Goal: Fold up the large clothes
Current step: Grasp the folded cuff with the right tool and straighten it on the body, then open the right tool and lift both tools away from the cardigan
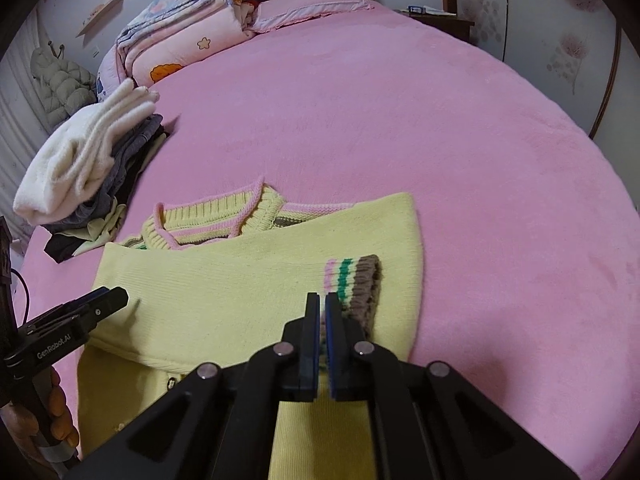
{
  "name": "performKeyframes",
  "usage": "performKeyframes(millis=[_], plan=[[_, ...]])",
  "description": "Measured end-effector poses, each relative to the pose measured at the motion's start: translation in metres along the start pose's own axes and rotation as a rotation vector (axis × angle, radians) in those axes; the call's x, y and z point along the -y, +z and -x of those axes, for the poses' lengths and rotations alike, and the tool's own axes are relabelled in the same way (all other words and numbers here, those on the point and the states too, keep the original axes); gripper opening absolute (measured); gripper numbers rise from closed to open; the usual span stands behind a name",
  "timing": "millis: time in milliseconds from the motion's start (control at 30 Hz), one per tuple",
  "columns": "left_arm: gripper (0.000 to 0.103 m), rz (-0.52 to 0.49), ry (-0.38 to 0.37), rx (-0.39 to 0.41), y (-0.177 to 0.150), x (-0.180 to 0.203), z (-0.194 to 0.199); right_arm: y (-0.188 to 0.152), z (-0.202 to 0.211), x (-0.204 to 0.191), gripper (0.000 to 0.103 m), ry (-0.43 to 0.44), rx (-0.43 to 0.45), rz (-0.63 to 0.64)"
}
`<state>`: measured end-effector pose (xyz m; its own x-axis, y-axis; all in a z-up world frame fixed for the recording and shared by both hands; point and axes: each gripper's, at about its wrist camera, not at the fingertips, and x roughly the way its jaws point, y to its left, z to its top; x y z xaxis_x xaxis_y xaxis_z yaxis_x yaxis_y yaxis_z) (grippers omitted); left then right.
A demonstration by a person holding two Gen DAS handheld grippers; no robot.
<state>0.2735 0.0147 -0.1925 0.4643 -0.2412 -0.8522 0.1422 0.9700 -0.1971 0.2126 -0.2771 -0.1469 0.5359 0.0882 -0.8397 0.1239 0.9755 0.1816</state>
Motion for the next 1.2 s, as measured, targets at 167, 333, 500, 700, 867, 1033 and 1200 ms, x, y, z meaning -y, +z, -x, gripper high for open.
performKeyframes(millis=[167,333,500,700,867,1033,1200], plan=[[0.074,-0.003,0.018,0.039,-0.003,0.007,0.040,-0.001,0.023,-0.003,0.003,0.012,0.014,-0.012],[0.078,-0.022,0.041,0.079,-0.010,0.017,0.082,-0.007,0.055,-0.011,0.003,0.012,0.036,0.001],[0.078,-0.032,0.044,0.107,-0.021,0.024,0.125,-0.014,0.089,-0.016,0.003,0.048,0.063,-0.010],[0.079,-0.025,0.026,0.142,-0.034,0.032,0.170,-0.026,0.134,-0.019,0.003,0.071,0.116,-0.011],[0.079,-0.026,0.056,0.188,-0.050,0.037,0.203,-0.035,0.171,-0.019,0.003,0.076,0.168,0.004],[0.079,-0.009,0.023,0.218,-0.069,0.034,0.230,-0.045,0.202,-0.018,0.005,0.067,0.215,0.025],[0.086,0.010,0.005,0.221,-0.099,0.023,0.244,-0.066,0.225,-0.005,0.039,0.081,0.252,0.015]])
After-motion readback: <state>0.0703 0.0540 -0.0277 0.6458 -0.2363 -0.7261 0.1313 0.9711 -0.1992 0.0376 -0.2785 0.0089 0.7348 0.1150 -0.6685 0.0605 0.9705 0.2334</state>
